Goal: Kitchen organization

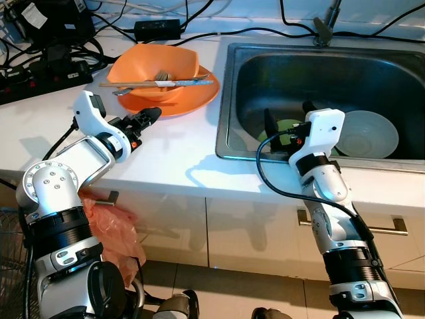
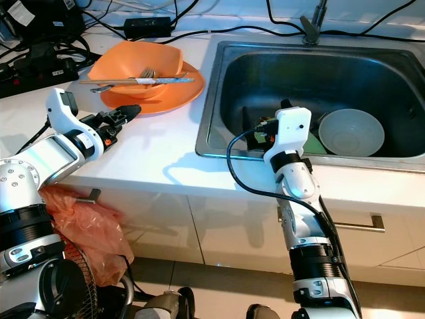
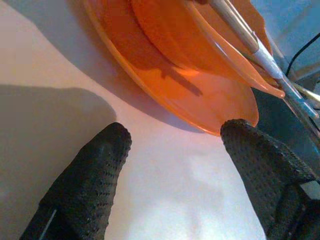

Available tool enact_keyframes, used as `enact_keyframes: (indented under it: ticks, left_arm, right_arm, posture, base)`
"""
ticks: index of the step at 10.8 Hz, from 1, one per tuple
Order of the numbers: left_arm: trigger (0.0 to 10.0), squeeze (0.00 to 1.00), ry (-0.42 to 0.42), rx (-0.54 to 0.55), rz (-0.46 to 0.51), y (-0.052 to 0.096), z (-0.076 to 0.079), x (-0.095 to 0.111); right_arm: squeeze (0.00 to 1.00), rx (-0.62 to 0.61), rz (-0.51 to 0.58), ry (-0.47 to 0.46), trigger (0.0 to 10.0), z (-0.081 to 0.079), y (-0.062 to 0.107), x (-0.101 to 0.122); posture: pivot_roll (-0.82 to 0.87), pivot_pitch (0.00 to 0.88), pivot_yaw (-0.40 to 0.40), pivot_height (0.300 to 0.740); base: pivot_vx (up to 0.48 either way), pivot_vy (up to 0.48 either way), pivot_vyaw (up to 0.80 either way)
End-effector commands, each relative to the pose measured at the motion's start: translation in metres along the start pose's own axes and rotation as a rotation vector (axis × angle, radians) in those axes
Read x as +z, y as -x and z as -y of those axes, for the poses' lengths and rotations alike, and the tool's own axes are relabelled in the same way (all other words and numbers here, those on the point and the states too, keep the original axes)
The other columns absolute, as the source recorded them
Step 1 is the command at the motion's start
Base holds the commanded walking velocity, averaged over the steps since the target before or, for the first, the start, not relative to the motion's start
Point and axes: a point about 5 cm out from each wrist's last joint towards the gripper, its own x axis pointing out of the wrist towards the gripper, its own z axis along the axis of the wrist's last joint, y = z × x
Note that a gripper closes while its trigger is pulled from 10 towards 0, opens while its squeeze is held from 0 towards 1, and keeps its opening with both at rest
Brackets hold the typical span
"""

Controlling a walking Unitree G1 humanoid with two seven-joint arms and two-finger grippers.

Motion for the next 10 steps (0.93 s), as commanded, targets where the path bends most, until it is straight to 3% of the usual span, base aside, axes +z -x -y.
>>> enact_keyframes:
  ticks: [1,4,10]
  left_arm:
    - [10.0,0.00,-0.021,0.040,0.022,0.000,-0.001,0.005]
    - [10.0,0.00,0.002,0.084,0.081,-0.010,-0.004,0.010]
    - [10.0,0.00,0.035,0.089,0.046,-0.024,-0.002,0.008]
  right_arm:
    - [0.00,0.018,0.002,-0.005,10.0,-0.003,-0.002,0.002]
    - [0.00,0.018,0.004,-0.001,10.0,-0.003,-0.001,0.003]
    - [0.00,0.031,-0.001,-0.003,10.0,-0.008,0.001,0.003]
  posture:
    - [0.08,0.136,0.048,0.740]
    - [0.06,0.127,0.050,0.740]
    - [0.04,0.120,0.059,0.740]
  base:
    - [0.000,0.000,0.00]
    - [0.000,0.000,0.00]
    - [0.000,0.000,0.00]
